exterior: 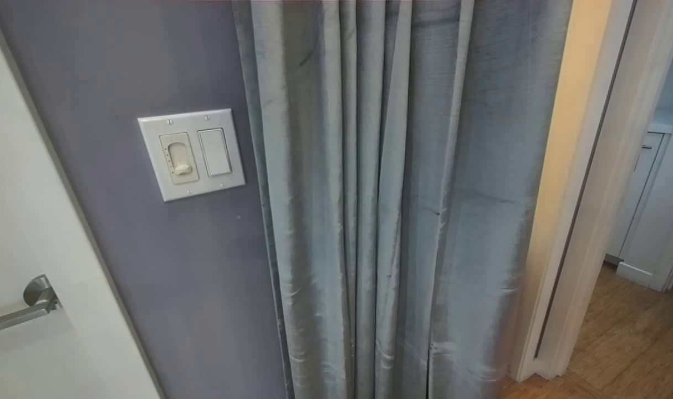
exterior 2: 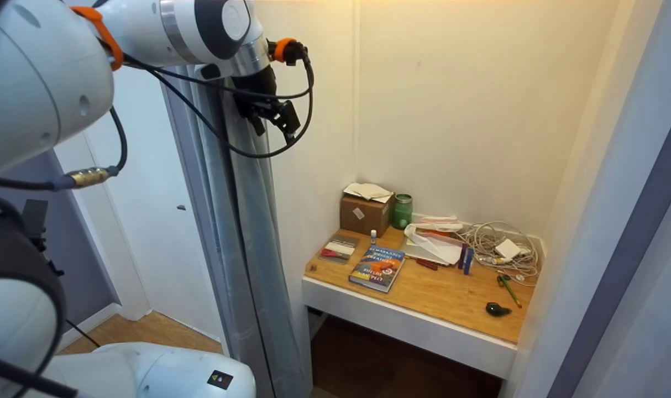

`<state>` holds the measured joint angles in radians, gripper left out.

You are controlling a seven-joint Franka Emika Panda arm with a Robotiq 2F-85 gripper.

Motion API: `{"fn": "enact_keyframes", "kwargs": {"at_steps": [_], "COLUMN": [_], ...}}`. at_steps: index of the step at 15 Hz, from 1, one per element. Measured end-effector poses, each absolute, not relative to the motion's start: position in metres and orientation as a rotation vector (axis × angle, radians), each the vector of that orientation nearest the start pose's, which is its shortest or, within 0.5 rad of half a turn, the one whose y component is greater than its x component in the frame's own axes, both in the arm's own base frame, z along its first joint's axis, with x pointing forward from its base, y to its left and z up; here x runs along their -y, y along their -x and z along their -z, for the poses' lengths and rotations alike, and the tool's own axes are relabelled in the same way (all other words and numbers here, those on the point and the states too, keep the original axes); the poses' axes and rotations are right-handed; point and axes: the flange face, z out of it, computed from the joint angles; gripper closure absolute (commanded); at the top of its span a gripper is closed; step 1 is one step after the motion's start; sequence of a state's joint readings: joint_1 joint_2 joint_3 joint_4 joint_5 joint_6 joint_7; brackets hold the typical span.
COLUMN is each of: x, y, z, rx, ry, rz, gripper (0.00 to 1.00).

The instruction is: Pull the curtain to the left

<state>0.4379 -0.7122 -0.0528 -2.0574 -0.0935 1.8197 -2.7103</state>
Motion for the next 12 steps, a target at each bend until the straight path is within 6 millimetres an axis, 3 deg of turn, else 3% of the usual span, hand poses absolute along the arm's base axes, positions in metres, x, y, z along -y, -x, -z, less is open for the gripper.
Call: {"fn": "enact_keyframes", "kwargs": {"at_steps": [12], "x": [-0.1073], "y": [-0.3238], "z": [-0.7333], "rx": [-2.686], "ry": [-0.082], "rz": [-0.187], "gripper": [0.00]}}
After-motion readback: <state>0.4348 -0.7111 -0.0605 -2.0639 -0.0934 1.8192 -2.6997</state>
